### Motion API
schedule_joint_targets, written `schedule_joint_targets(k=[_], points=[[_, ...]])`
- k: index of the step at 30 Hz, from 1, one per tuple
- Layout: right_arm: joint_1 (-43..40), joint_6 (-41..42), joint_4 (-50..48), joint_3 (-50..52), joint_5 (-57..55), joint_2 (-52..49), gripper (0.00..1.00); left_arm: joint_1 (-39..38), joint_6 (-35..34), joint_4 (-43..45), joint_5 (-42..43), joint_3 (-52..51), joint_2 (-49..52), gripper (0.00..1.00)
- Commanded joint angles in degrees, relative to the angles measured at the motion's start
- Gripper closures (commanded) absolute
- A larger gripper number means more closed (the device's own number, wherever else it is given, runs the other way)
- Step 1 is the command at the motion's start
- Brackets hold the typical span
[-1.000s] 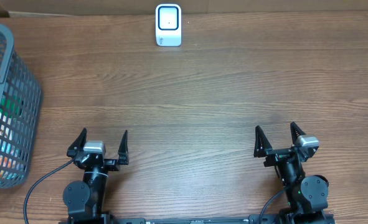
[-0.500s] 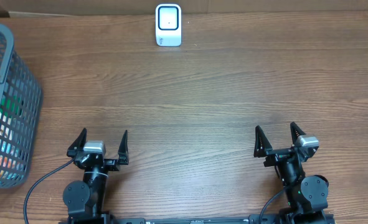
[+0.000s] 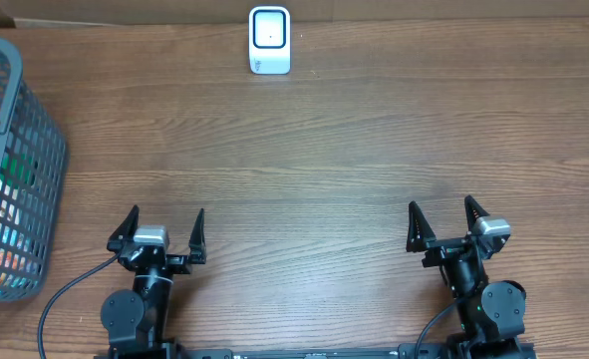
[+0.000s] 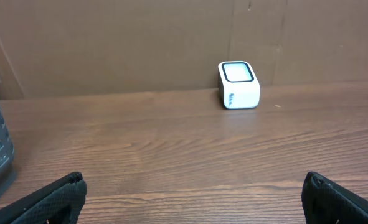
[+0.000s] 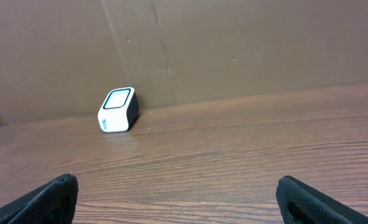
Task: Scan the item barcode
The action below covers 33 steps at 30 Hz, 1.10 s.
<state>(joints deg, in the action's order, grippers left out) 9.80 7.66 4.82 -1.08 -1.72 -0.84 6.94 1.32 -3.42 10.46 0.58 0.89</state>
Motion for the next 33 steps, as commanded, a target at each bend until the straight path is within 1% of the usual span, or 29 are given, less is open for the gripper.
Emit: schedule_joint_targets(k=[1, 6, 10, 16, 22, 25, 28, 33], points=[[0.1, -0.3, -0.2, 0.6, -0.1, 0.7, 0.0, -0.2, 0.4, 0.3, 0.0, -0.3, -0.5, 0.0], [0.1, -0.2, -0.2, 0.6, -0.1, 0.7, 0.0, -0.2, 0.4, 0.2, -0.3, -0.3, -0.5, 0.0], [0.1, -0.3, -0.2, 0.6, -0.1, 0.7, 0.0, -0.2, -0.5, 0.2, 1.6, -0.3, -0.5, 0.0], [0.1, -0.3, -0.2, 0.6, -0.1, 0.7, 0.0, -0.2, -7.9, -0.2, 1.6, 0.9, -0.5, 0.0], [0.1, -0.2, -0.2, 0.6, -0.1, 0.7, 0.0, -0.2, -8.2, -5.7, 0.9, 6.7, 0.3, 0.0], [0.1, -0.3, -0.2, 0.6, -0.1, 0.7, 0.0, -0.2, -8.1, -8.8, 0.5, 11.6, 3.2, 0.0], [0.1, -0.3, -0.2, 0.6, -0.1, 0.7, 0.0, -0.2, -7.7, -10.6, 0.5, 17.2, 8.5, 0.0], [0.1, -0.2, -0.2, 0.6, -0.1, 0.7, 0.0, -0.2, -7.7, -15.8, 0.6, 30.6, 21.8, 0.0]])
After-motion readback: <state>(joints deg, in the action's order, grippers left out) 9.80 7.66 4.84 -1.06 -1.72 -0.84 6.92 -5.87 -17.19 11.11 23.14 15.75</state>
